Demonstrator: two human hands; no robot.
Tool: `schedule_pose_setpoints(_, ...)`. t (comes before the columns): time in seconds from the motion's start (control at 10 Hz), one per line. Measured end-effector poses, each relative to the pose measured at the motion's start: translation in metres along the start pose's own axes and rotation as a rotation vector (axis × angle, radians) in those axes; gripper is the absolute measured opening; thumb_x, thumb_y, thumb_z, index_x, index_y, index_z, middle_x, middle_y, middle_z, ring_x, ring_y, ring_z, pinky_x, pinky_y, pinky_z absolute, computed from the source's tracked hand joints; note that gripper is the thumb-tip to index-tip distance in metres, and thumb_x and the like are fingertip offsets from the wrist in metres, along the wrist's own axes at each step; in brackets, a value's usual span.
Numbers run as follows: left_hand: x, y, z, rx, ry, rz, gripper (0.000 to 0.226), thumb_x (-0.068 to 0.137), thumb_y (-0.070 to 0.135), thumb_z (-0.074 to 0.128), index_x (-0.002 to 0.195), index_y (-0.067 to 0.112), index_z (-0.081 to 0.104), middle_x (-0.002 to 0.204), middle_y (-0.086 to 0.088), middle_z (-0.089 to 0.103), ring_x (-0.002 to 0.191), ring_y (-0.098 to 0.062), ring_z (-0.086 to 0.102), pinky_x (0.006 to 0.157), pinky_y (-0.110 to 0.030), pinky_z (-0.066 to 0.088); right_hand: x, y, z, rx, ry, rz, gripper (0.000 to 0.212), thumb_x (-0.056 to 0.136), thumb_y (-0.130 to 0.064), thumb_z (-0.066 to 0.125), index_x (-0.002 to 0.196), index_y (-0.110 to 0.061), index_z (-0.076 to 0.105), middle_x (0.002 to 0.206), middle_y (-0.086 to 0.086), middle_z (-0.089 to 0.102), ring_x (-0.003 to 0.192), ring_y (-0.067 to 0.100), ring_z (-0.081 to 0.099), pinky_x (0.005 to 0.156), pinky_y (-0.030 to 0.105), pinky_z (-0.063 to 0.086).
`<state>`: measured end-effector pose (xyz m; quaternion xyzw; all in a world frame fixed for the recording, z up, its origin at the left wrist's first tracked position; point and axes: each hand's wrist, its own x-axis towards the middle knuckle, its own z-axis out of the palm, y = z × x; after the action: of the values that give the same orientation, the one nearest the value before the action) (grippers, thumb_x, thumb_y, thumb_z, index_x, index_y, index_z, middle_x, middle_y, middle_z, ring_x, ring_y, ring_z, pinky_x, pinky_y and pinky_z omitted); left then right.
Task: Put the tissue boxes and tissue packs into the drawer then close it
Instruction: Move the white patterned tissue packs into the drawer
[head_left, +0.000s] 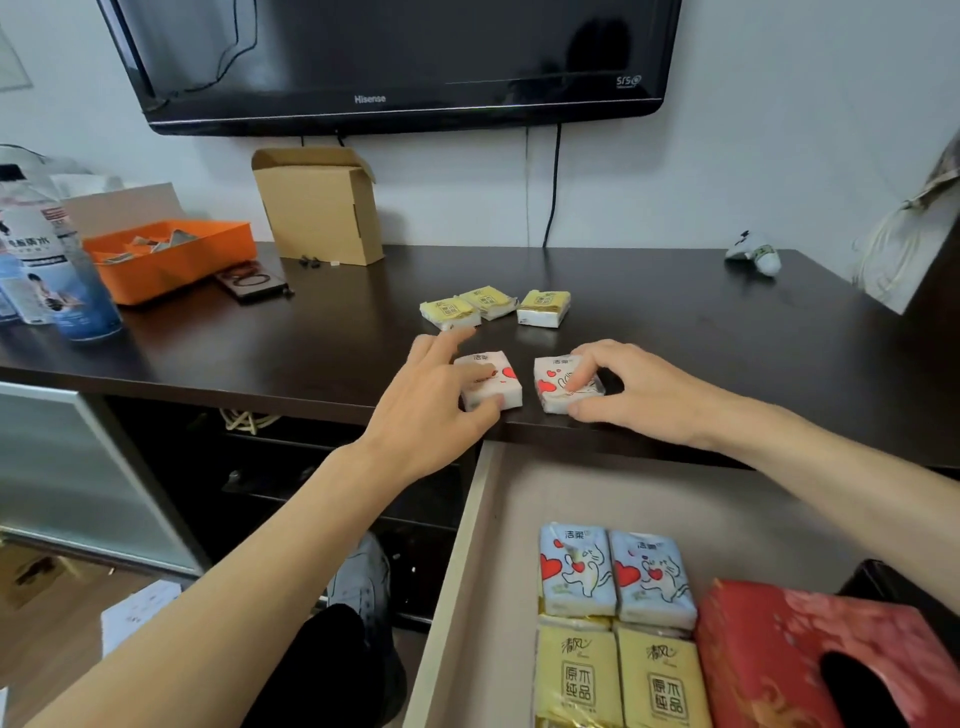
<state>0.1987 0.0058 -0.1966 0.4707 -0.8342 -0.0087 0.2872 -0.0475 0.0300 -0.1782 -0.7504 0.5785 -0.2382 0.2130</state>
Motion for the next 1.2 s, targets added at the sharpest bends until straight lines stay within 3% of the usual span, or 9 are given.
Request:
schedule_pose_setpoints(0.1, 0.003, -0.002, -0.005, -0.032, -0.065, -0.075, 0.046, 0.089, 0.043, 0.067, 0.13, 0.023, 0.068, 0.158, 0.0, 0.039, 0.145, -0.02, 0.024, 0.112, -0.041, 0.031, 0.0, -0.001, -0.005, -0.074, 0.016, 0.012, 0.017, 0.086, -0.037, 0.08, 0.089, -0.032, 0.064, 0.128, -0.003, 0.06, 0.121, 0.015, 0.05, 0.097, 0.036, 0.044)
schedule_pose_setpoints(0.2, -0.002, -0.003, -0.01, -0.071, -0.125, -0.075, 0.047, 0.086, 0.045, 0.069, 0.13, 0.026, 0.067, 0.146, 0.004, 0.055, 0.134, -0.017, 0.046, 0.1, -0.034, 0.039, -0.007, -0.001, -0.012, -0.185, 0.015, 0.015, 0.028, 0.08, -0.054, 0.08, 0.088, -0.035, 0.061, 0.113, -0.01, 0.06, 0.111, 0.012, 0.052, 0.088, 0.037, 0.048)
schedule_pose_setpoints(0.3, -0.008, 0.0, -0.015, -0.089, -0.096, -0.051, 0.046, 0.08, 0.048, 0.075, 0.12, 0.026, 0.071, 0.13, 0.005, 0.065, 0.116, -0.013, 0.059, 0.088, -0.033, 0.051, -0.014, 0.001, -0.017, -0.238, 0.018, 0.03, 0.043, 0.073, -0.064, 0.079, 0.101, -0.039, 0.058, 0.113, -0.015, 0.06, 0.108, 0.01, 0.055, 0.09, 0.043, 0.052)
schedule_pose_setpoints(0.4, -0.014, 0.007, -0.019, -0.194, -0.099, -0.06, 0.045, 0.076, 0.045, 0.08, 0.116, 0.028, 0.07, 0.126, 0.006, 0.065, 0.11, -0.01, 0.059, 0.083, -0.032, 0.054, -0.022, -0.003, -0.02, -0.234, -0.003, 0.058, 0.085, 0.064, -0.066, 0.08, 0.136, -0.03, 0.054, 0.116, -0.014, 0.063, 0.109, 0.011, 0.06, 0.094, 0.045, 0.054)
schedule_pose_setpoints(0.5, -0.019, 0.017, -0.026, -0.293, -0.137, -0.062, 0.045, 0.074, 0.042, 0.083, 0.115, 0.03, 0.067, 0.121, 0.01, 0.064, 0.11, -0.009, 0.059, 0.084, -0.031, 0.054, -0.029, -0.009, -0.026, -0.311, 0.006, 0.068, 0.092, 0.063, -0.063, 0.08, 0.141, -0.022, 0.056, 0.117, -0.009, 0.06, 0.113, 0.016, 0.052, 0.097, 0.048, 0.052)
schedule_pose_setpoints(0.7, -0.052, 0.044, -0.047, -0.494, -0.316, 0.012, 0.049, 0.067, 0.044, 0.084, 0.112, 0.037, 0.066, 0.112, 0.019, 0.068, 0.112, -0.001, 0.061, 0.094, -0.031, 0.053, -0.084, -0.027, -0.029, -0.347, -0.003, 0.043, 0.084, 0.056, -0.078, 0.059, 0.129, -0.034, 0.063, 0.106, -0.02, 0.057, 0.102, 0.007, 0.047, 0.088, 0.035, 0.047)
schedule_pose_setpoints(0.9, -0.107, 0.068, -0.028, -0.408, -0.503, 0.086, 0.052, 0.064, 0.051, 0.083, 0.109, 0.039, 0.063, 0.11, 0.021, 0.063, 0.107, -0.003, 0.06, 0.09, -0.029, 0.051, -0.162, -0.03, 0.0, -0.346, -0.053, -0.006, 0.067, 0.066, -0.079, 0.064, 0.123, -0.047, 0.052, 0.106, -0.029, 0.053, 0.104, -0.002, 0.051, 0.084, 0.027, 0.047)
schedule_pose_setpoints(1.0, -0.122, 0.073, -0.015, -0.308, -0.511, 0.145, 0.057, 0.067, 0.053, 0.083, 0.115, 0.042, 0.056, 0.111, 0.027, 0.059, 0.109, 0.007, 0.053, 0.086, -0.013, 0.045, -0.186, -0.022, 0.02, -0.447, -0.075, -0.055, 0.074, 0.077, -0.079, 0.059, 0.139, -0.041, 0.042, 0.121, -0.021, 0.047, 0.113, 0.006, 0.048, 0.095, 0.026, 0.039)
schedule_pose_setpoints(1.2, -0.132, 0.078, -0.008, -0.22, -0.465, 0.191, 0.061, 0.069, 0.06, 0.077, 0.115, 0.051, 0.038, 0.115, 0.031, 0.049, 0.114, 0.012, 0.04, 0.084, 0.0, 0.034, -0.201, -0.019, 0.024, -0.506, -0.091, -0.123, 0.067, 0.082, -0.075, 0.057, 0.137, -0.037, 0.049, 0.126, -0.019, 0.049, 0.116, 0.003, 0.044, 0.1, 0.019, 0.031)
